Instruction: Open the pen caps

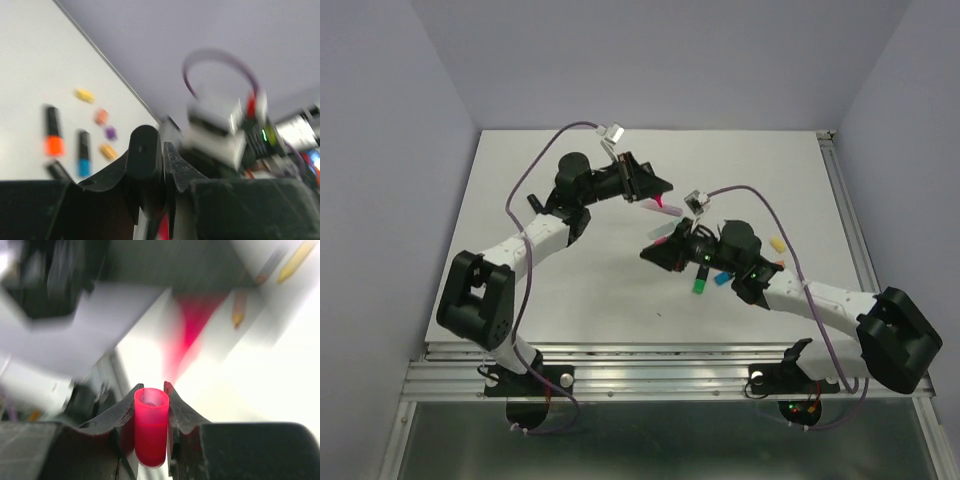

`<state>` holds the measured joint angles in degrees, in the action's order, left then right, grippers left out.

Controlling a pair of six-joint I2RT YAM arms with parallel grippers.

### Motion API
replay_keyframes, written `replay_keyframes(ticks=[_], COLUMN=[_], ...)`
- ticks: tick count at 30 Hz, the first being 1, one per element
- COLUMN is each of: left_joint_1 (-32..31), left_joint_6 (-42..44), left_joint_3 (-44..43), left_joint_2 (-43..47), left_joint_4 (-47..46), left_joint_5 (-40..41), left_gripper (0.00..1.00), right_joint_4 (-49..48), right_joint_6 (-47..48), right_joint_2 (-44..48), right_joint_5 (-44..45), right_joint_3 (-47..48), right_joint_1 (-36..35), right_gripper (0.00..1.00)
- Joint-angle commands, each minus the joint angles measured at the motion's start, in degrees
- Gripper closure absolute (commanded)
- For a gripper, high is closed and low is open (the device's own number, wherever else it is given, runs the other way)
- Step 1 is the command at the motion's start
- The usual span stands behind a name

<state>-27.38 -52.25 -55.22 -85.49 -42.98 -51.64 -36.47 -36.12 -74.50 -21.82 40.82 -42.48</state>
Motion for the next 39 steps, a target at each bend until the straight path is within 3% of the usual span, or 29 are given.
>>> replay_keyframes(ticks=[1, 7, 14, 19, 21, 27, 31, 33, 36, 39], left_joint_1=[12.77, 16.12, 16.12, 15.95, 15.86, 10.68, 8.05, 6.73, 5.32, 4.53], left_joint_6=[5.76, 3.21, 3.91, 8.73, 12.32, 21.03, 22.28, 21.67, 21.84, 21.14], left_joint_3=[-12.09, -18.87, -13.43, -8.59, -7.28, -8.67, -8.24, -8.67, -10.34, -11.66], left_joint_2=[-8.08, -13.91, -11.54, -7.07, -5.92, -3.19, -3.63, -4.59, -7.14, -9.69], left_joint_4=[-0.44, -1.84, -2.90, 8.59, 17.34, 42.86, 50.44, 54.82, 59.48, 62.40], left_joint_5=[20.34, 16.93, 14.20, 15.51, 18.14, 43.52, 55.11, 58.91, 63.84, 67.45], left_gripper=[1.00, 1.00, 1.00, 1.00, 1.00, 1.00, 1.00, 1.00, 1.00, 1.00], right_joint_4=[-2.03, -0.55, 7.44, 20.35, 28.76, 53.99, 62.38, 63.97, 61.88, 60.91], right_joint_6=[-0.61, -4.83, -2.47, -3.51, -4.84, -4.75, -7.47, -7.83, -5.90, -4.67], right_joint_2=[5.59, 8.84, 7.79, 8.31, 8.84, 6.31, 4.19, 3.92, 3.31, 2.26], right_joint_5=[-16.57, -11.06, -4.04, 4.31, 9.32, 44.00, 53.87, 55.04, 49.70, 47.23], right_joint_3=[-8.64, -13.92, -9.63, -6.89, -5.32, 2.58, 4.27, 3.57, 1.29, 0.14], right_joint_1=[-8.05, -9.02, -8.94, -3.33, 0.53, 3.62, 6.44, 10.54, 17.66, 20.41], right_gripper=[0.99, 0.99, 0.99, 0.99, 0.99, 0.99, 0.99, 0.96, 0.94, 0.91])
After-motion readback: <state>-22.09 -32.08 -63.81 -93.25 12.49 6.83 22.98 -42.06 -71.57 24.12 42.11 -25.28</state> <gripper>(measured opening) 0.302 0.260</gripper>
